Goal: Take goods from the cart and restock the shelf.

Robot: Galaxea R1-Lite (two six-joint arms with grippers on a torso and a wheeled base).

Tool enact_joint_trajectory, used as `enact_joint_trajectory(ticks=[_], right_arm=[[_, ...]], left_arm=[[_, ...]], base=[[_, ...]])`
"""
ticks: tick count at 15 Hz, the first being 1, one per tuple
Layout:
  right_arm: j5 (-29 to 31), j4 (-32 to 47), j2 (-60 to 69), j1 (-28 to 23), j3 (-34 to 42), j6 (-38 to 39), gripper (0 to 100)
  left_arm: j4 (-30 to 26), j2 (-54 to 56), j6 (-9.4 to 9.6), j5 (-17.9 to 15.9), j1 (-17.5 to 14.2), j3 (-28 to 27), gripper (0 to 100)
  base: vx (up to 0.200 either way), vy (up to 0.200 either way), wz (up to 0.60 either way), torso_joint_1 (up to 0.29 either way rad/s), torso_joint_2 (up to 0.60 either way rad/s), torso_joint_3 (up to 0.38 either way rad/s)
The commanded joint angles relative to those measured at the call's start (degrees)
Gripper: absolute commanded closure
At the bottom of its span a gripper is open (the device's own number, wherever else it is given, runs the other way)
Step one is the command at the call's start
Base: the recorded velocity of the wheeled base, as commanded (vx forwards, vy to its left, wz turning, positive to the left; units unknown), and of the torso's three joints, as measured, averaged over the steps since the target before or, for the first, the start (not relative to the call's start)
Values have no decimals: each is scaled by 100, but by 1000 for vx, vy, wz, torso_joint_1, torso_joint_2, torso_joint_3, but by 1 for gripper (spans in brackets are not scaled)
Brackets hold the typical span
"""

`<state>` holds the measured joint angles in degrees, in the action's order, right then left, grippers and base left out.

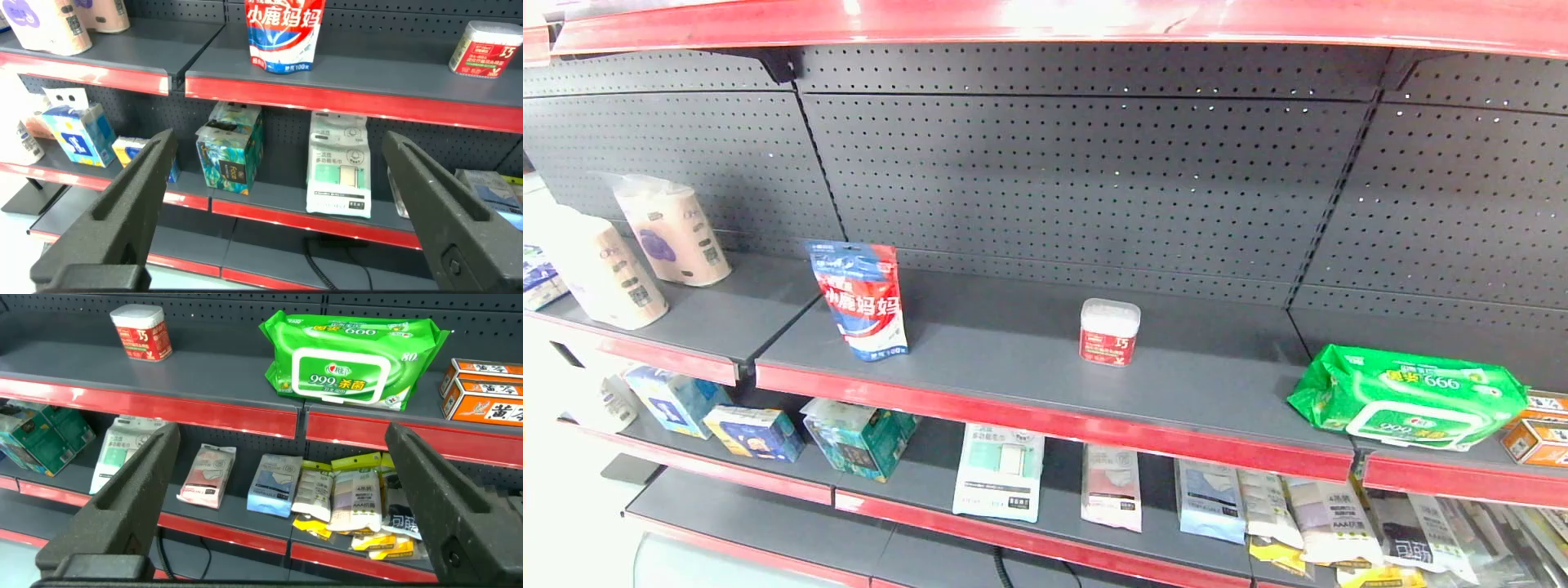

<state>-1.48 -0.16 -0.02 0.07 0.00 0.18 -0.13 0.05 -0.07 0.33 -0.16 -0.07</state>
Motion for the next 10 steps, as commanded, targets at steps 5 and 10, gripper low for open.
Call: enact_joint_trajectory(ticks=[5,10], right_arm=[[-2,-2,-6,1,0,-9,0],[-2,-2,-6,1,0,-27,0]], left_arm=[[5,-5,-1,2,7,-1,0],[-4,-5,-1,2,-2,-1,0]], base=[[0,0,0,0,0,0],[0,0,0,0,0,0]])
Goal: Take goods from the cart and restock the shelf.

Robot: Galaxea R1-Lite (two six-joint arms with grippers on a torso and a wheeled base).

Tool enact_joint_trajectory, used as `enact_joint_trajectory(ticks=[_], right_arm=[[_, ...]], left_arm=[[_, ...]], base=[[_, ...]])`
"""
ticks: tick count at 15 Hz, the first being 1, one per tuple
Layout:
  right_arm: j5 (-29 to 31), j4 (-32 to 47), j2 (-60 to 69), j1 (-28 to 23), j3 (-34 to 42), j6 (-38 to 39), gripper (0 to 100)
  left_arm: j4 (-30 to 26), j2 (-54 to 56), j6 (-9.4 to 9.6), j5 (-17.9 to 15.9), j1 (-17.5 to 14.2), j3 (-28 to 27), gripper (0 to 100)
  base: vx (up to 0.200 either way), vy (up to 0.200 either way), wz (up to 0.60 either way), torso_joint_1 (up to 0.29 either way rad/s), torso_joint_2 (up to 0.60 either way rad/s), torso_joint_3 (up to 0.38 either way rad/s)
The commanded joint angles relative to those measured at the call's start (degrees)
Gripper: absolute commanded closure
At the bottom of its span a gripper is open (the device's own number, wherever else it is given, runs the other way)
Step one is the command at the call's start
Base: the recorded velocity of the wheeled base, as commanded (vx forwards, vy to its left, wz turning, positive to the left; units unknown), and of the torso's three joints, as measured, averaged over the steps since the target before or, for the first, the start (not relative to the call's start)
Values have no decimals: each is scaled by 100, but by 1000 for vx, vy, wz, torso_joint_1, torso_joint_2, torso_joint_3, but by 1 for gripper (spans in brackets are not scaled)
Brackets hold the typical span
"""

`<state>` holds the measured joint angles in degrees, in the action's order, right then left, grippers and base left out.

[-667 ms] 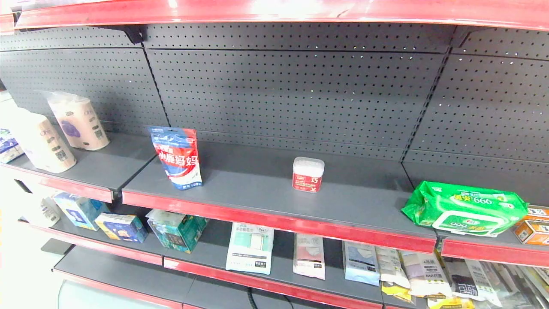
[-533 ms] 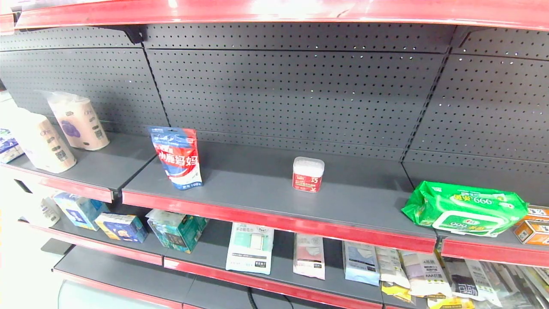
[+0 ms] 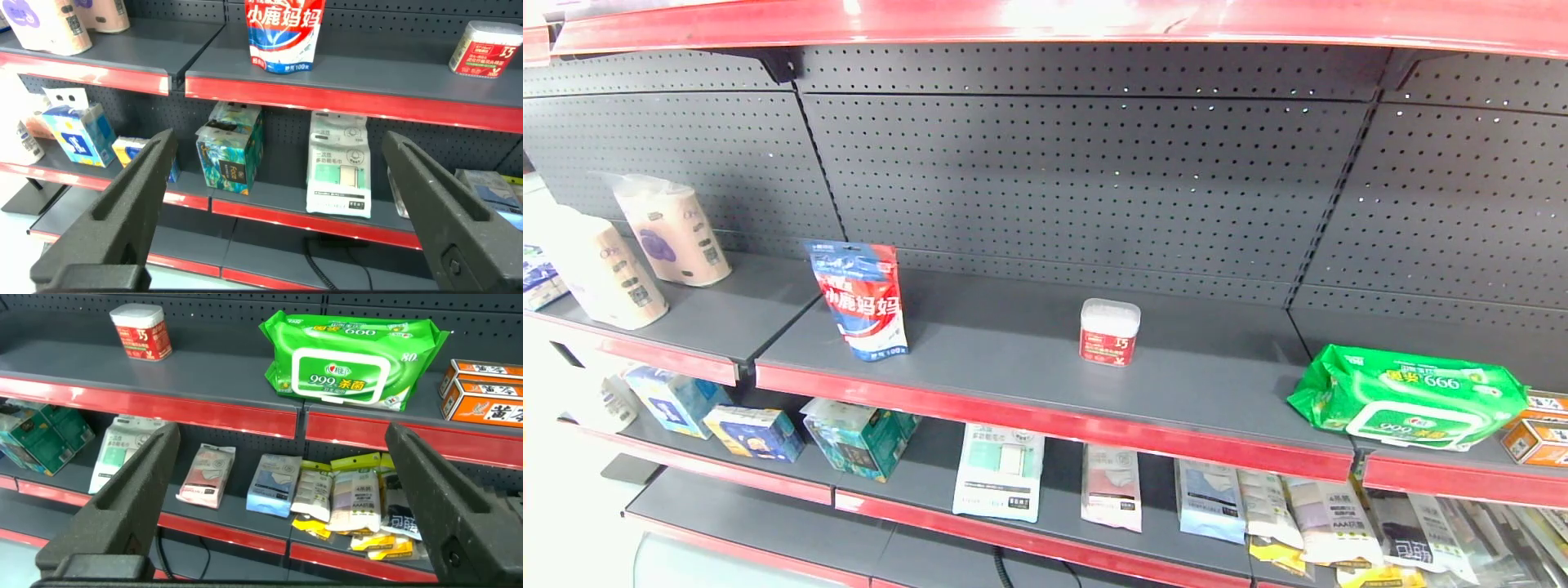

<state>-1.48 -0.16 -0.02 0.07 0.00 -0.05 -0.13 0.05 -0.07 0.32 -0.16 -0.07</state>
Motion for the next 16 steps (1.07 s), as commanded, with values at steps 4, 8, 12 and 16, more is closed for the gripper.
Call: enact_joint_trajectory(ticks=[4,8,12,16], right_arm=[[-2,-2,-6,1,0,-4,0],[-2,-2,-6,1,0,5,0],[-2,-2,-6,1,0,5,0],[-2,-2,-6,1,0,14,0]], left_arm=[[5,-5,-1,3,-2,-1,0],[-4,-5,-1,3,-2,7,0],[-4,-5,-1,3,-2,-1,0],[-4,-5,-1,3,-2,-1,0]], base=[[0,0,0,0,0,0],[0,0,0,0,0,0],[0,0,0,0,0,0],[0,0,0,0,0,0]])
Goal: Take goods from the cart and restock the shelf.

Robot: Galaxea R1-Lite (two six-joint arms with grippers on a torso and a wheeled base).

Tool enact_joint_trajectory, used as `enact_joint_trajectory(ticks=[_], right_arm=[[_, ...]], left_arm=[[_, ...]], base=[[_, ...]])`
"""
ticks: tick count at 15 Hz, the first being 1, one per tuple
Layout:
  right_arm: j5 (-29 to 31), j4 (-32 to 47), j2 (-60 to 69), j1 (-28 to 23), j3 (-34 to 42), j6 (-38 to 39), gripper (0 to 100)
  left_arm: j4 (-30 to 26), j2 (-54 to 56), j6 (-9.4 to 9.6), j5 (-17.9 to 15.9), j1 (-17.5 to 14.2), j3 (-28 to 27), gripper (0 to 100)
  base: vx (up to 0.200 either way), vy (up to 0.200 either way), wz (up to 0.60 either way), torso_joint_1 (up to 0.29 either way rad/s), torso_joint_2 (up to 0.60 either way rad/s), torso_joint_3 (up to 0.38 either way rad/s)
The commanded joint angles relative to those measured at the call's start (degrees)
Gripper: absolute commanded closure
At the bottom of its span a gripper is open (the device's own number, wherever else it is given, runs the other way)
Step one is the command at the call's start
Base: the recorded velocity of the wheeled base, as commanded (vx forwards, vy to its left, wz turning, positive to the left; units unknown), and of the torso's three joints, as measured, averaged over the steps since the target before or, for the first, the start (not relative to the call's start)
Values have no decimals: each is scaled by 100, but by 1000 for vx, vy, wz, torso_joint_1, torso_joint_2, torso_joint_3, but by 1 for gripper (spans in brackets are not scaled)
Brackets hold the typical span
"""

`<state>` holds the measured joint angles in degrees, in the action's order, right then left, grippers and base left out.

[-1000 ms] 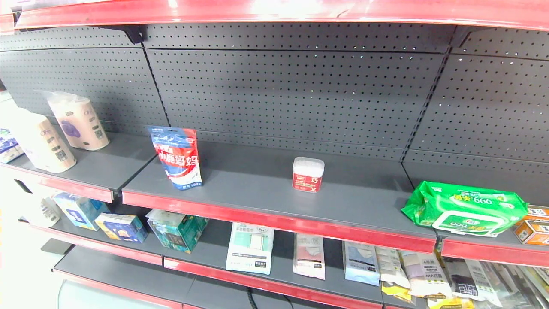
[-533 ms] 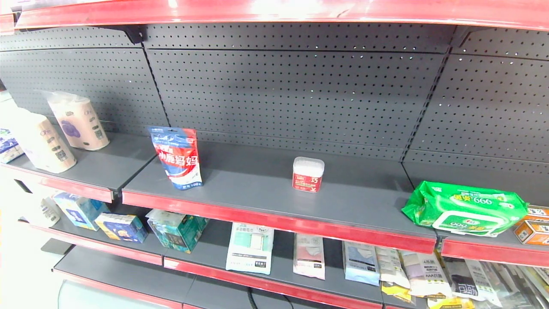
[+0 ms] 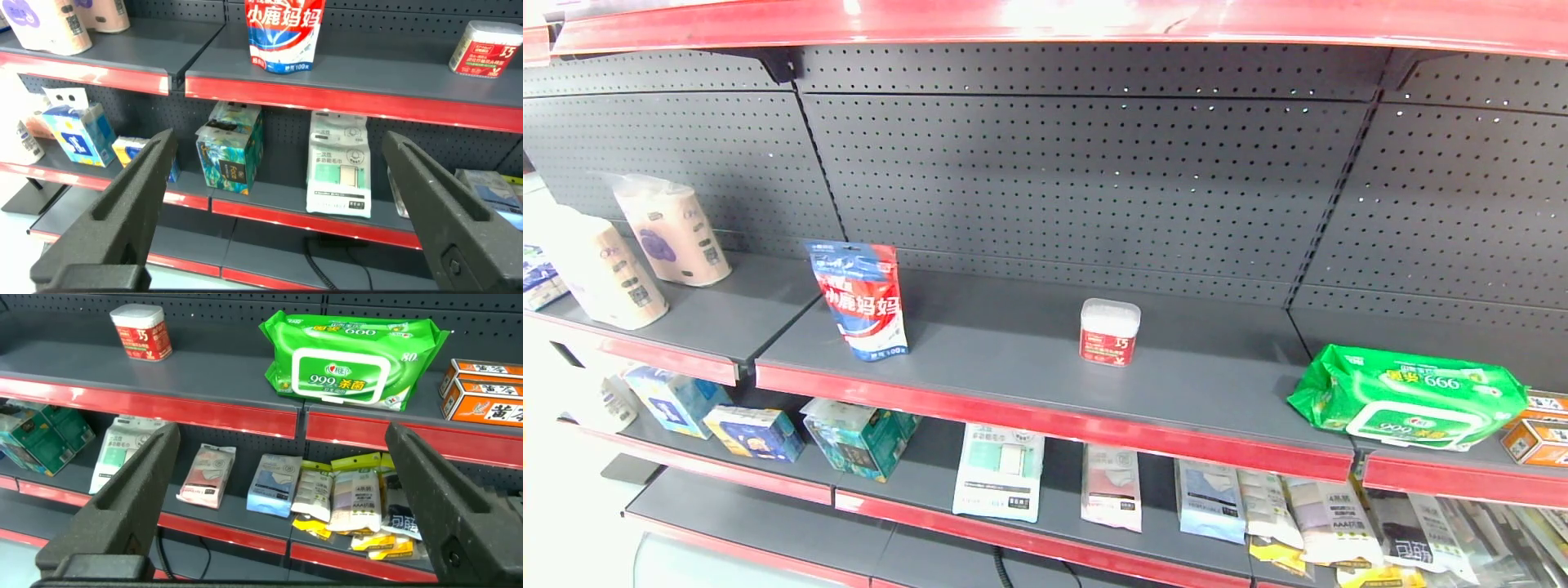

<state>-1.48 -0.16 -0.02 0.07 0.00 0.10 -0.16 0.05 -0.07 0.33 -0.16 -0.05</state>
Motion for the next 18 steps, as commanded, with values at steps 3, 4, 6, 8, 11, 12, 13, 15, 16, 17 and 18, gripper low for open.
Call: enact_joint_trajectory(ticks=[3,4,6,8,11,12,13,15,16,17,18], right_arm=[[-2,-2,-6,1,0,-1,0],[-2,-2,-6,1,0,-1,0],[-2,-2,-6,1,0,-1,0],[-2,-2,-6,1,0,-1,0],[-2,-2,-6,1,0,-1,0],[-2,-2,-6,1,0,-1,0],[-2,-2,-6,1,0,-1,0],[-2,-2,-6,1,0,8,0],[-2,-2,-6,1,0,-1,0],[-2,-2,-6,1,0,-1,0],[-2,-2,-6,1,0,8,0]], left_arm=[[-2,-5,-1,2,-2,-4,0],[7,-5,-1,2,-2,-4,0],[7,-5,-1,2,-2,5,0],[7,-5,-1,2,-2,5,0],[7,-5,-1,2,-2,-4,0],[7,-5,-1,2,-2,5,0],[7,-5,-1,2,-2,5,0],[-2,-5,-1,2,-2,5,0],[7,-5,-1,2,-2,-4,0],[-2,-5,-1,2,-2,5,0],[7,-5,-1,2,-2,5,0]], base=[[0,0,0,0,0,0],[0,0,0,0,0,0],[-100,0,0,-1,1,1],[-200,0,0,10,10,0],[-67,0,0,6,1,1],[0,0,0,0,0,0],[0,0,0,0,0,0],[0,0,-300,13,4,-9],[0,0,-600,12,2,2],[0,0,-600,-2,-2,2],[0,0,-600,-2,-2,2]])
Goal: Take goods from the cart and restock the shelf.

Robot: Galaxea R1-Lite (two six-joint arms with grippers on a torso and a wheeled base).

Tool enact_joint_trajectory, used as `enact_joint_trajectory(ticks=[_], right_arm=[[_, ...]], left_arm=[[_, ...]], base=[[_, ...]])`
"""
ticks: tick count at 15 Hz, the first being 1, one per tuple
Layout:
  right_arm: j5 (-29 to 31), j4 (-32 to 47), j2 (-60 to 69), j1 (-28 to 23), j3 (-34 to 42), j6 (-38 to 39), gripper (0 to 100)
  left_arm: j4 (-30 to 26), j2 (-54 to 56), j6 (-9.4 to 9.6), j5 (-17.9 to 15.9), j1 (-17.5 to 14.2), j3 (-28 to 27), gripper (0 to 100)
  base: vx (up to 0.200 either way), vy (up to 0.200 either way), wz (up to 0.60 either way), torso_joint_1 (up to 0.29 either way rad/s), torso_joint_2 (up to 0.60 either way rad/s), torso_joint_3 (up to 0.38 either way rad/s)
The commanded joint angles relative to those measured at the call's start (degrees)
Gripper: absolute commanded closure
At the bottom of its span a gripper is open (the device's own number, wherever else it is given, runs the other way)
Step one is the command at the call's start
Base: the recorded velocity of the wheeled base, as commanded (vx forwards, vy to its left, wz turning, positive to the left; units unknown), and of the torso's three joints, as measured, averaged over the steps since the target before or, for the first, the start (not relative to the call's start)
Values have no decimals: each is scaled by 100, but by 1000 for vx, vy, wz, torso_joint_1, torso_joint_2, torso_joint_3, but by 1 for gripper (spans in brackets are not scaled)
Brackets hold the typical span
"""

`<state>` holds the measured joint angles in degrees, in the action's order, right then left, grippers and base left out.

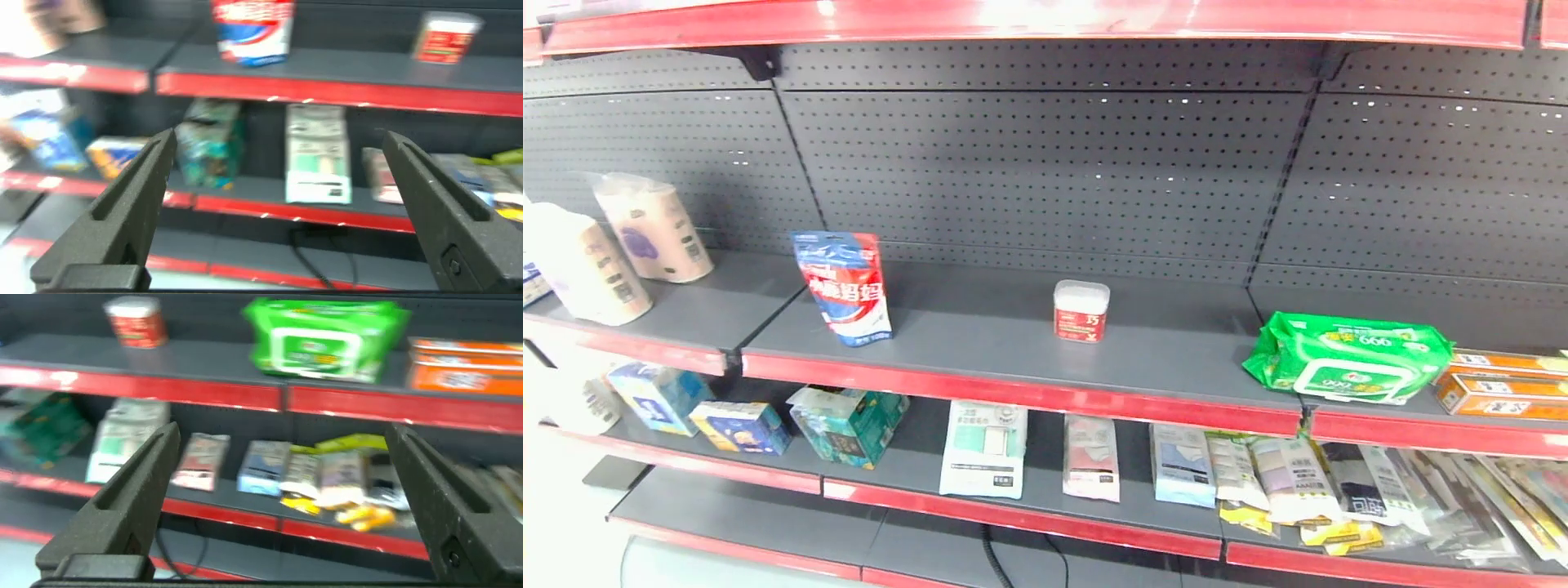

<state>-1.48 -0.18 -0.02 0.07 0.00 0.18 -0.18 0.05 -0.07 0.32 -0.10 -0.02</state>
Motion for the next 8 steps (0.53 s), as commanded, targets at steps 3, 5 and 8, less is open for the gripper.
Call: enact_joint_trajectory(ticks=[3,5,8], right_arm=[[-2,1,-6,1,0,-1,0],[-2,1,-6,1,0,-1,0],[-2,1,-6,1,0,-1,0]], left_arm=[[1,-5,-1,3,-8,2,0],[1,-5,-1,3,-8,-6,0],[1,-5,-1,3,-8,-6,0]], base=[[0,0,-600,6,2,5],[0,0,-600,2,10,2],[0,0,-600,5,2,2]])
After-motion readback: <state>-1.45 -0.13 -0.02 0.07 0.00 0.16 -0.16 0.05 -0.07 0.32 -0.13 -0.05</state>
